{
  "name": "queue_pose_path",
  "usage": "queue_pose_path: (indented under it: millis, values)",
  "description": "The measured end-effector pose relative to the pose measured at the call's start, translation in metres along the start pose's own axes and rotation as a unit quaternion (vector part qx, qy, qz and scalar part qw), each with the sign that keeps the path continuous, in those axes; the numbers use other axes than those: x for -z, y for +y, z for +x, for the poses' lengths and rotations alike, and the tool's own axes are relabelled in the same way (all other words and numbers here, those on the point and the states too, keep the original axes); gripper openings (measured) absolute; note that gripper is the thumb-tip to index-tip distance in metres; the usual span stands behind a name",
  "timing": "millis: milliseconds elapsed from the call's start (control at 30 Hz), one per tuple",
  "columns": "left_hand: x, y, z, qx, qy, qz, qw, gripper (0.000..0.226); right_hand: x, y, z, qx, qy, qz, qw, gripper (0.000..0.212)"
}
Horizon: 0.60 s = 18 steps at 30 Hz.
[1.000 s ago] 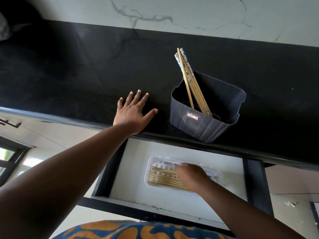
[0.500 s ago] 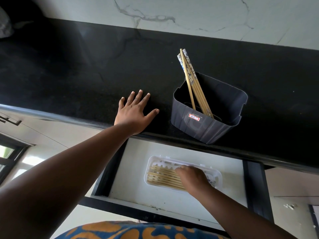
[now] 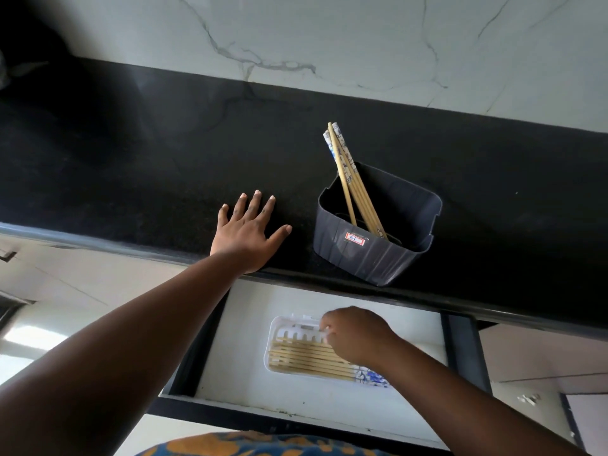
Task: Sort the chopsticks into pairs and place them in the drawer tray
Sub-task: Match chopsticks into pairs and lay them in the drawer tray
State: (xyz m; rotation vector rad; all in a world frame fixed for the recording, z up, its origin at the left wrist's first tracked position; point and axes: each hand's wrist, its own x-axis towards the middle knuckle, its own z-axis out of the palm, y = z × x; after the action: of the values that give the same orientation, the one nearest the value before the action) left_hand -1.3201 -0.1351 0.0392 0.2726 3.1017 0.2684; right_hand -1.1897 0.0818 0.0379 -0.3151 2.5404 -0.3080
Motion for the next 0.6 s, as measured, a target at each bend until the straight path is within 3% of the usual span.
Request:
queue_pose_path:
  millis: [133,267,400,467,600]
  values:
    - [0.0,0.0,0.0,0.001,-0.002,-0.001,1.0,0.085,0.095,-0.04,-0.04,0.054,0.062,0.14,0.987,0.019]
    - [0.001,0.002,0.0,0.001,-0.008,-0.002,1.0,0.084,0.178,-0.056,-0.054,0.091,0.228,0.254,0.935,0.01]
    - [0.001,0.002,0.0,0.003,-0.023,0.003,1.0,0.083,0.219,-0.043,-0.029,-0.013,0.344,0.179,0.922,0.01]
    - [0.001,0.0,0.001,0.002,-0.028,0.002,1.0,0.083,0.221,-0.039,-0.013,-0.064,0.349,0.134,0.925,0.005]
    - [-0.001,-0.001,0.005,0.004,-0.036,0.001,0.999,0.085,0.206,-0.043,0.007,-0.102,0.336,0.084,0.933,0.017]
